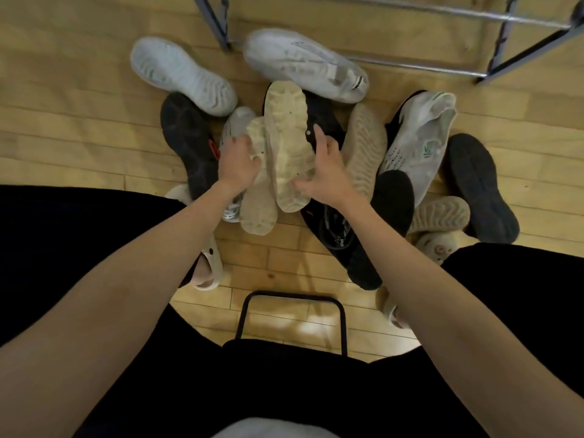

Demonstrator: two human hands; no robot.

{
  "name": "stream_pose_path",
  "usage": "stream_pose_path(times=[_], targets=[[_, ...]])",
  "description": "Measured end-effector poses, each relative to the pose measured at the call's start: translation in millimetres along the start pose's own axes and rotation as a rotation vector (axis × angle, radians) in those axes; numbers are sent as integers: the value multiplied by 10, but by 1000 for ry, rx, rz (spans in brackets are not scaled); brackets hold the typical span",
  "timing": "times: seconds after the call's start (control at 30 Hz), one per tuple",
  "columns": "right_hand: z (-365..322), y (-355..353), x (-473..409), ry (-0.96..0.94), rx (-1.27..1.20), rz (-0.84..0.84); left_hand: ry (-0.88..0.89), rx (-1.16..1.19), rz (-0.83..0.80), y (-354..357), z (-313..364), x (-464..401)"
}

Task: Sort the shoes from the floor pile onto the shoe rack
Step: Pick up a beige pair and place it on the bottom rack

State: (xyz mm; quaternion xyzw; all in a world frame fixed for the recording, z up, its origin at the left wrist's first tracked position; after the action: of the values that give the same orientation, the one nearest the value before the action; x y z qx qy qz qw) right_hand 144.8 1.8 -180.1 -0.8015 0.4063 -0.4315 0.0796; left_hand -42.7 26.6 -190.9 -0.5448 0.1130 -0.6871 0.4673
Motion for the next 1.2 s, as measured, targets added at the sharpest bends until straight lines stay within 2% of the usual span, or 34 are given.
stream_pose_path(times=[0.23, 0.43, 0.6, 0.73, 0.8, 0.93, 1.07, 1.2], targets=[[-108, 83, -69, 83, 255, -85, 54, 10, 45, 62, -123, 60], [-233, 227, -156, 186, 289, 9, 87, 0, 15, 102, -254, -18], [-276, 270, -221, 294, 9, 31, 103, 86, -43, 150, -399, 12], [-278, -2, -132, 327, -208, 80, -30, 131, -159, 246, -446, 126], [-291, -191, -7, 298, -235, 120, -36, 129, -175, 282, -418, 177], [-346, -455, 354, 226, 4, 172, -47, 132, -170, 381, -323, 260], [-313, -502, 659, 190, 139, 252, -135, -3, -206, 469, -246, 341], [-283, -495, 886, 147, 316, 352, -223, -41, -143, 492, -248, 423]])
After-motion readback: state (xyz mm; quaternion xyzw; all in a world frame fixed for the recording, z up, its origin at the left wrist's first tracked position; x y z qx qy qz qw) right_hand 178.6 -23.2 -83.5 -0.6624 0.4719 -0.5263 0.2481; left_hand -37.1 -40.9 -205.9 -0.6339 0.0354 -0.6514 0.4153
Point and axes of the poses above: each hand's wrist, its own x-axis away from the middle knuckle, its own y-axis out of the palm, z = x × y, the point moved 4 cm from there along -x, towards the middle knuckle, and after that the axes turned 10 degrees about -z, right-handed, at the moved point
